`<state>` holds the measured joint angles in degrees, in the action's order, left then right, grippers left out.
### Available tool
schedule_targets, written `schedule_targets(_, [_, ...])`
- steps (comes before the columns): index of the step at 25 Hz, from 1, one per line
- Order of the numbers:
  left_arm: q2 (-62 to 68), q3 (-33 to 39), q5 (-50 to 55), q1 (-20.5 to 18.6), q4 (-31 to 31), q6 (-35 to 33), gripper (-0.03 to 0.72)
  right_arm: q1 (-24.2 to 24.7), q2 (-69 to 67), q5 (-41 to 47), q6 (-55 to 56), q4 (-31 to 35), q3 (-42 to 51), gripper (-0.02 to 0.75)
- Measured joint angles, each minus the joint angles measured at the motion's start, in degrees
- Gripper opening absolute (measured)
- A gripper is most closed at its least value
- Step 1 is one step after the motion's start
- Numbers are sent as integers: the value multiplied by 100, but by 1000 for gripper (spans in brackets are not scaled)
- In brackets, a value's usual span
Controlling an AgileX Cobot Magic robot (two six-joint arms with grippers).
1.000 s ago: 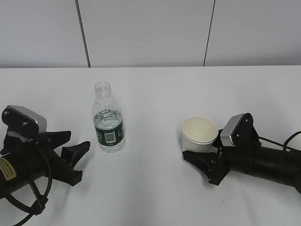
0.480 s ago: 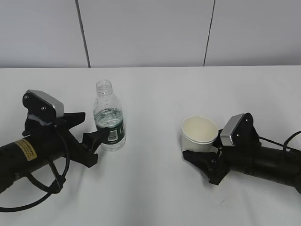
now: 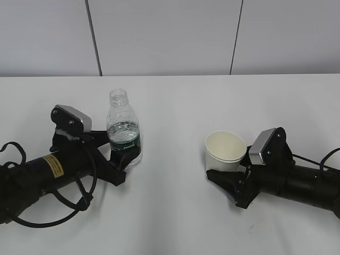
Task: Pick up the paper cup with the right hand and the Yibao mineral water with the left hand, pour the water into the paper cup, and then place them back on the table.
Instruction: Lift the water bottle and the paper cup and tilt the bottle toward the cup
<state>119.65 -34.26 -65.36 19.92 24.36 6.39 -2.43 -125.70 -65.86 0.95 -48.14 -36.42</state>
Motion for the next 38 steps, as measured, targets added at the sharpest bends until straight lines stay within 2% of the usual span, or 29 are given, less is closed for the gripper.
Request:
schedule_targets(9, [139,-362,1,0,69,123,492,0,0,0,0,0,0,524])
schedule_targets(17, [139,-361,1,7,92,123,344,0,0,0,0,0,0,524])
schedule_targets(21, [139,-361,1,7,92,33,308,0,0,0,0,0,0,524])
schedule_targets(26, [139,-361,-7,7,92,-639,301,-29,0,0,0,-95,-75,524])
schedule_targets(38, [-451,-368,159,7,11,-2605,291,-522,0,0,0,-791,-687,524])
